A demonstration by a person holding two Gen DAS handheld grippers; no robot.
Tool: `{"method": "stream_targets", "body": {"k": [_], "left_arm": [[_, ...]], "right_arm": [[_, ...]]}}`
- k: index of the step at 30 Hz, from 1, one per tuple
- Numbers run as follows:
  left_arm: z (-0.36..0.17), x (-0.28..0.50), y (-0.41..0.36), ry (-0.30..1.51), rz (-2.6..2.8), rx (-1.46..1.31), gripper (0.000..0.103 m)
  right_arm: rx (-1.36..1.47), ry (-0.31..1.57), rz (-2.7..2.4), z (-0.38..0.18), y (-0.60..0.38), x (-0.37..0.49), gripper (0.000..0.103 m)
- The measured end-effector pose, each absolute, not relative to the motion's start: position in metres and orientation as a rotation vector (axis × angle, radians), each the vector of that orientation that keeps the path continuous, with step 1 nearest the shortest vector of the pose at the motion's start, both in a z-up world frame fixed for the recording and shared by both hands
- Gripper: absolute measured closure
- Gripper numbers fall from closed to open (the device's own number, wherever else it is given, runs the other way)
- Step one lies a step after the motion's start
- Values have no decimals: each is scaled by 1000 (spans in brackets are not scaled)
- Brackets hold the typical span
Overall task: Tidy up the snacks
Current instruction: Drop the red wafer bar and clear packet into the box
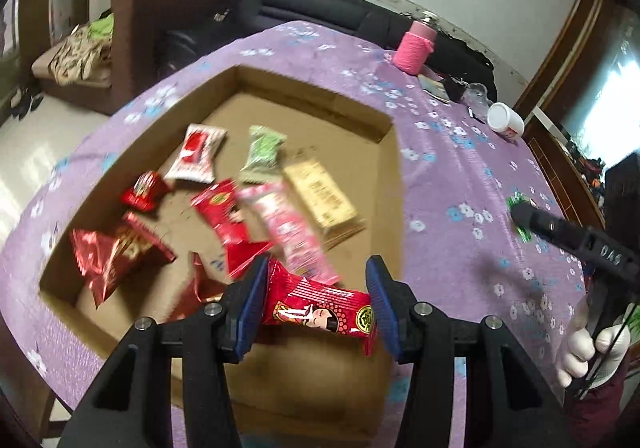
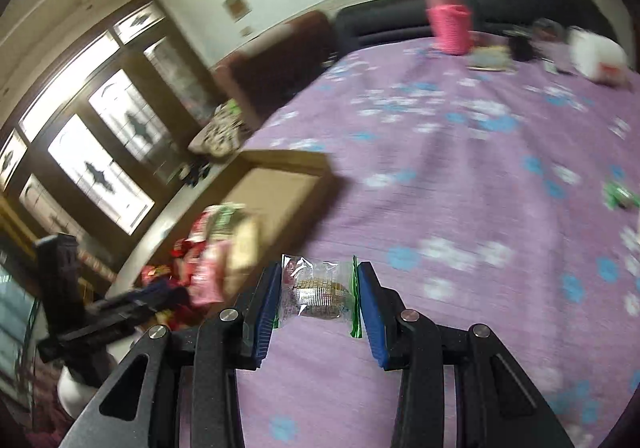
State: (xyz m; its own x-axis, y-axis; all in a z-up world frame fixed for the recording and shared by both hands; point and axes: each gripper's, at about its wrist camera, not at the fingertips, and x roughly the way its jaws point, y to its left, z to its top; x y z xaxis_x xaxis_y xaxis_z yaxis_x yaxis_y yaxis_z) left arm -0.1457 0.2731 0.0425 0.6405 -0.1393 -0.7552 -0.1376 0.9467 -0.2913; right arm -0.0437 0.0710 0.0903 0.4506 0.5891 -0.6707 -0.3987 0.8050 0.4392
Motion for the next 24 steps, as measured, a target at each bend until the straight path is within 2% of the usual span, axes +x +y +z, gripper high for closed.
{"method": "stream_targets", "body": {"k": [7, 16, 20, 24], "left_arm": [[30, -150, 279, 907, -28, -369, 53], [47, -176, 307, 821, -61, -473, 33], [54, -178, 309, 797, -65, -496, 30], [57, -180, 308, 794, -61, -501, 27]], "right_arm": [[128, 972, 704, 87, 162, -31, 60], [33, 995, 635, 65, 203, -13, 58], [55, 985, 597, 63, 202, 0, 48], [115, 957, 570, 71, 185, 2, 45]]}}
